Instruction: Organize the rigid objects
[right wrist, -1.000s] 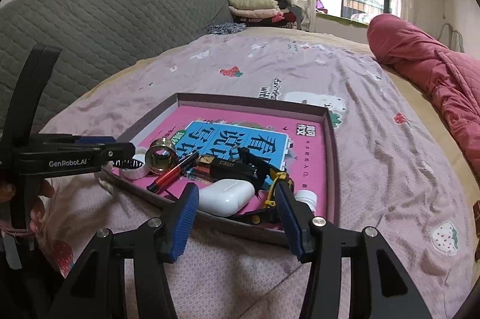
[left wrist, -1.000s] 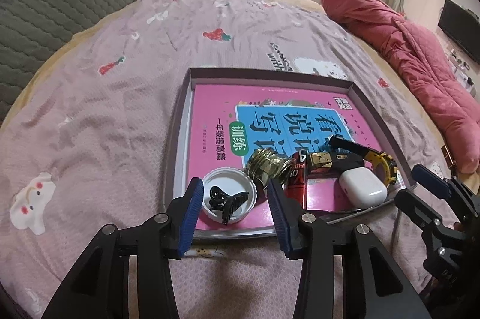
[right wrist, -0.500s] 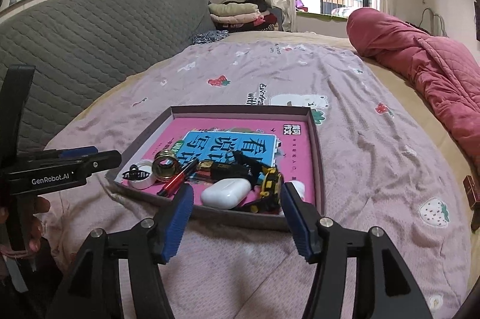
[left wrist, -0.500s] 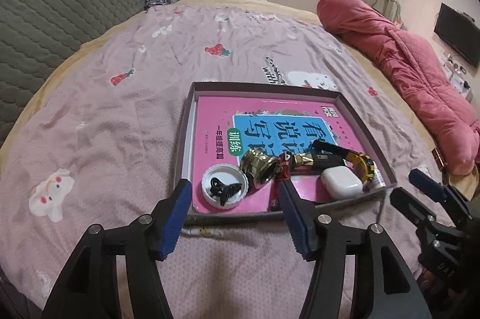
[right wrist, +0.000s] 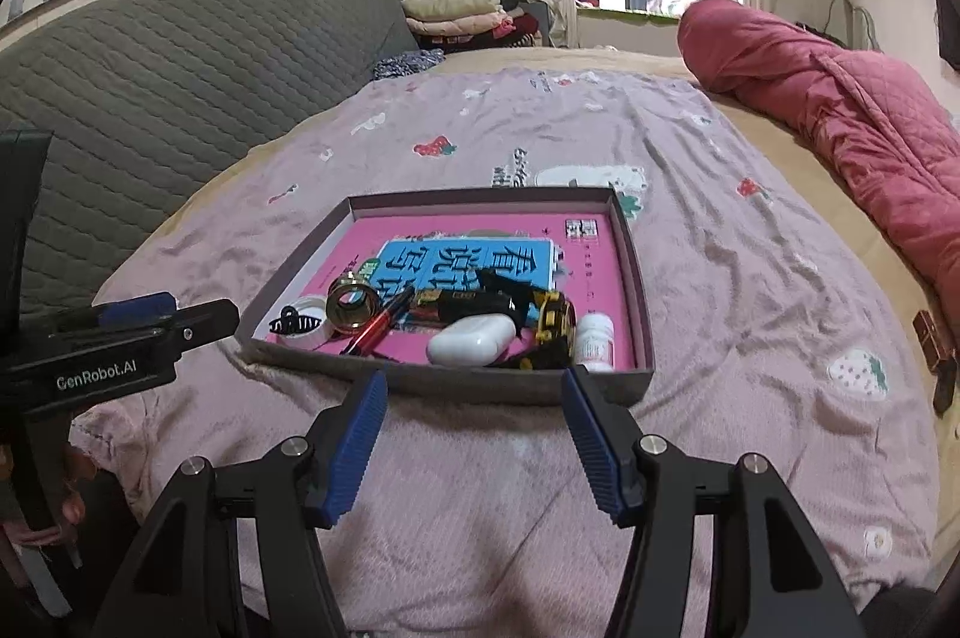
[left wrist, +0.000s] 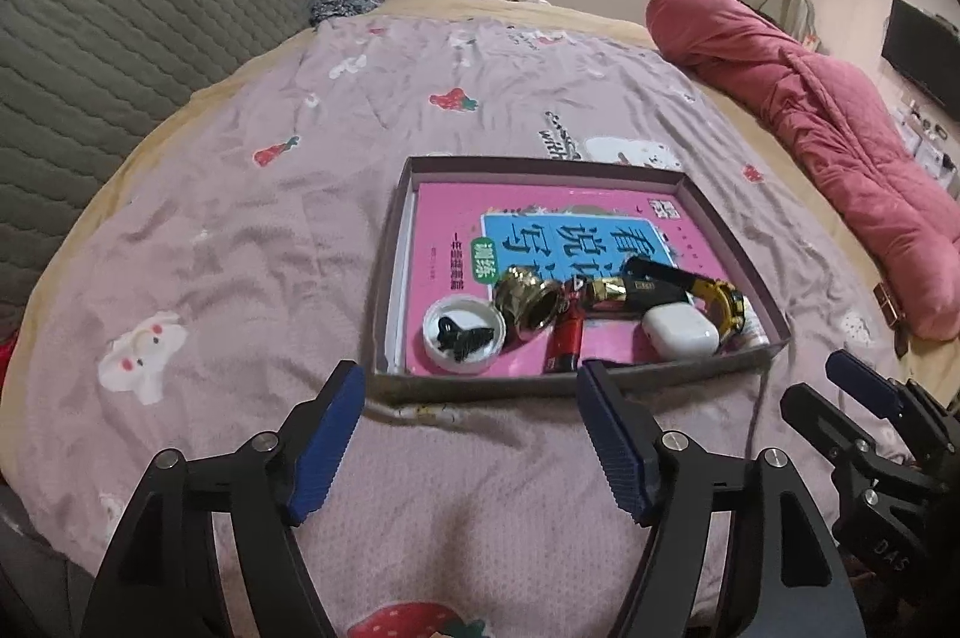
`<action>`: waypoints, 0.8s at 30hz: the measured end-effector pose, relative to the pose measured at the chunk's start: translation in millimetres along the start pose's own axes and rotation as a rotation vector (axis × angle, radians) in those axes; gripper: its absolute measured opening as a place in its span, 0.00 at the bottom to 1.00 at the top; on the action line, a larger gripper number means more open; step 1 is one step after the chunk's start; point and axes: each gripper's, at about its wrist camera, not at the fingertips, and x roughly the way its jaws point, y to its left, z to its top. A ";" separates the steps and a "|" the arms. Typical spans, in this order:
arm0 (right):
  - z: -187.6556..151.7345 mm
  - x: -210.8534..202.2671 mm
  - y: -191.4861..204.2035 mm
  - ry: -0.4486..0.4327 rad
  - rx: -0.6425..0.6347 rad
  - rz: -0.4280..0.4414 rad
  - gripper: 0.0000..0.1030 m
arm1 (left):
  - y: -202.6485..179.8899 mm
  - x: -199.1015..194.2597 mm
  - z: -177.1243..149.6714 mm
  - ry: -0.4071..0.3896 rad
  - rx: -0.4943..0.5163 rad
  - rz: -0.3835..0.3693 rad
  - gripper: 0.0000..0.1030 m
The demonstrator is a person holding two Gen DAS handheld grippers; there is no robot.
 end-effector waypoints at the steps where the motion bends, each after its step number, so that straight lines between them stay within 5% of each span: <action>1: -2.5 -0.4 0.0 0.010 0.012 -0.004 0.58 | -0.8 -0.5 -2.2 0.003 0.006 0.005 0.72; 24: -26.5 -2.9 14.6 0.068 -0.003 -0.068 0.58 | -25.1 -17.1 -55.5 0.061 0.027 -0.012 0.72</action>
